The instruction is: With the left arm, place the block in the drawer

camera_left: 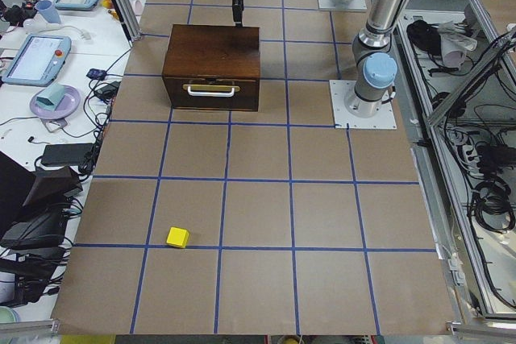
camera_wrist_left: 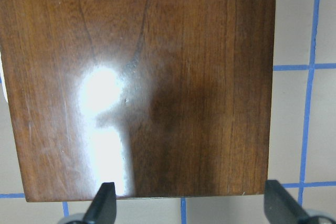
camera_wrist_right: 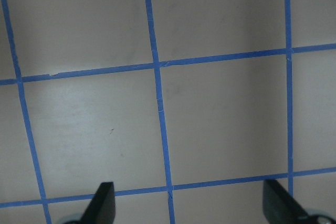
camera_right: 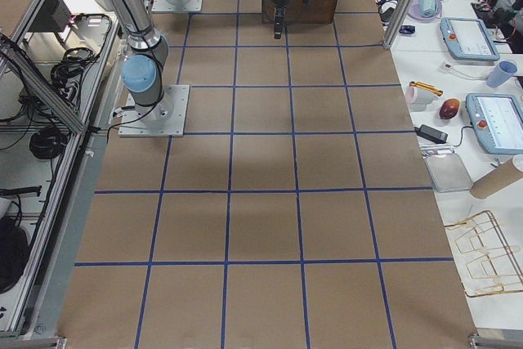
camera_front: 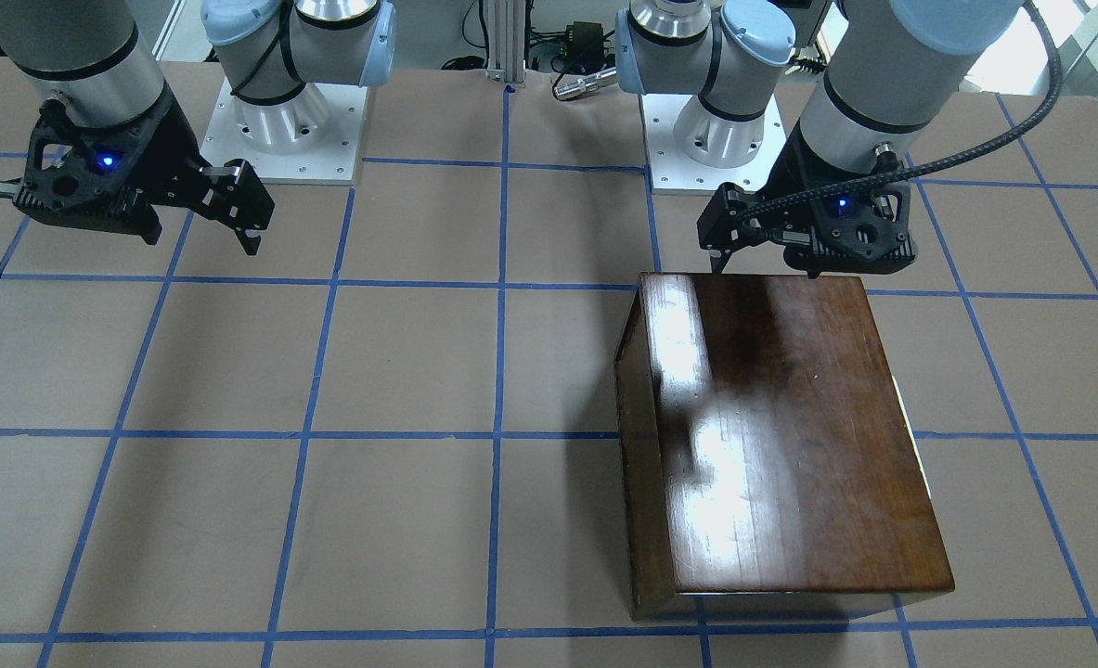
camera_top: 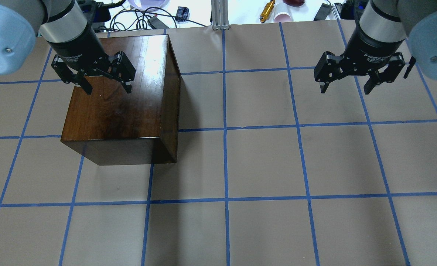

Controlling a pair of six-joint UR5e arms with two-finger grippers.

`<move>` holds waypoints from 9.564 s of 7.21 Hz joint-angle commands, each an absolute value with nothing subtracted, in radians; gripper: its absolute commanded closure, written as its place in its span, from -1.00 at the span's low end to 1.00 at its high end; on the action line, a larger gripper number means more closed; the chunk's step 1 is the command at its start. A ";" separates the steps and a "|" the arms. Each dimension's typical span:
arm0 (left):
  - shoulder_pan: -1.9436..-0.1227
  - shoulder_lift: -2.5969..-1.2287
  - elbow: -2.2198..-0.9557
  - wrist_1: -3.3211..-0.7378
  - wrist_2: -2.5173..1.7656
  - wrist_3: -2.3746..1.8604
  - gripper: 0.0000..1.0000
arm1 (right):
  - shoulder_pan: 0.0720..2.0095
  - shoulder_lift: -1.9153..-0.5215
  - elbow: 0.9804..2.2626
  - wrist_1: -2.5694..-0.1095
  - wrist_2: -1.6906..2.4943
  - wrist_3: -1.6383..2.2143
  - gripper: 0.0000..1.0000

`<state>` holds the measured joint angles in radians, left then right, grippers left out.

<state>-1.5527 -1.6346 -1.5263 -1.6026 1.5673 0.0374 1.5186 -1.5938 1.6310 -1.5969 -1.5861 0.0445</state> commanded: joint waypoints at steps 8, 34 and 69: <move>-1.504 -1.646 -1.511 -1.597 1.568 0.051 -1.00 | 1.519 -1.594 1.631 -1.597 -1.586 0.044 -1.00; -1.058 -2.048 -1.422 -1.493 1.270 0.721 -1.00 | 1.519 -1.594 1.631 -1.597 -1.586 0.044 -1.00; -1.048 -2.106 -1.370 -1.416 1.358 0.816 -1.00 | 1.519 -1.594 1.631 -1.597 -1.586 0.044 -1.00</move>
